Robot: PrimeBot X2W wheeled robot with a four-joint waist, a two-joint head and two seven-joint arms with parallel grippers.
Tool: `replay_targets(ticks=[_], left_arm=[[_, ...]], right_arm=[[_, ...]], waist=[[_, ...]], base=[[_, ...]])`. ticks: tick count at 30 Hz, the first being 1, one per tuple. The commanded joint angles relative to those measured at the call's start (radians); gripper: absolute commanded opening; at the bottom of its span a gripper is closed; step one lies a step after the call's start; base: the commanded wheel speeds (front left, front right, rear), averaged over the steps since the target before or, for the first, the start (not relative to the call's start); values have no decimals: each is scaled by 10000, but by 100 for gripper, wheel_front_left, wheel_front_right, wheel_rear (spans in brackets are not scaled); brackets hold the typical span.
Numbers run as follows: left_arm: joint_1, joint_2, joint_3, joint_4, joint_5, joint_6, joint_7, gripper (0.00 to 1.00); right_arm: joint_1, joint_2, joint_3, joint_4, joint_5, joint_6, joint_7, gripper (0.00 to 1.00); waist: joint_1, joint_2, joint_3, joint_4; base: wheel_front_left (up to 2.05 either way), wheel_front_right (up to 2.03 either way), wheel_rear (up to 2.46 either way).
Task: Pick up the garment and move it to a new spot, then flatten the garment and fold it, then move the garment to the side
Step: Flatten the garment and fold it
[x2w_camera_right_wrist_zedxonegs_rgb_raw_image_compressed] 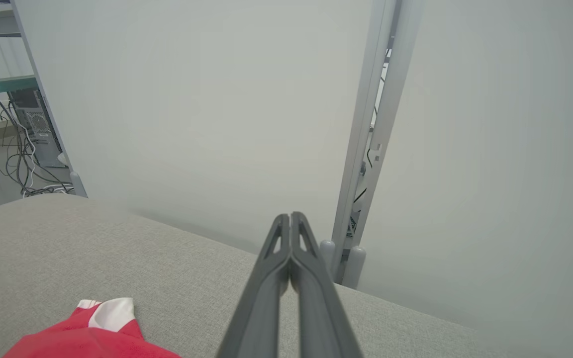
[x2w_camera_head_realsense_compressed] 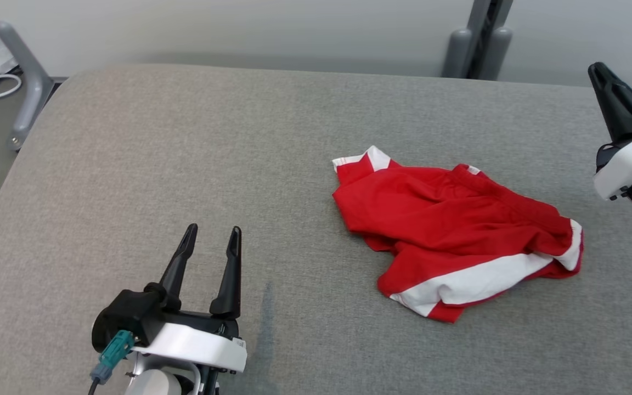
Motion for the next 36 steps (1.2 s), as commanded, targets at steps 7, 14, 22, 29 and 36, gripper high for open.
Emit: replay_targets(ticks=[7, 14, 22, 29, 36], left_arm=[[185, 36, 551, -288, 124, 80, -45, 100], [484, 36, 848, -451, 70, 85, -45, 100], [701, 36, 788, -315, -167, 43, -45, 100], [670, 36, 702, -154, -198, 9, -45, 100], [708, 36, 570, -119, -205, 3, -45, 100]], right_arm=[[2032, 592, -3205, -2173, -2433, -1, -84, 0], [5134, 2221, -5678, -4923, -4652, -3, -86, 0], [7140, 3875, -6700, -5975, -4966, -3, -87, 34], [7684, 4162, -6736, -6224, -5301, -3, -88, 100], [7680, 4130, -6877, -6285, -5335, -3, -88, 100]], waist=[[0, 0, -560, -836], [0, 0, -953, -1385], [0, 0, -1094, -1434], [0, 0, -1096, -1379], [0, 0, -1059, -1210]], base=[[0, 0, 0], [0, 0, 0], [0, 0, 0], [0, 0, 0], [0, 0, 0]])
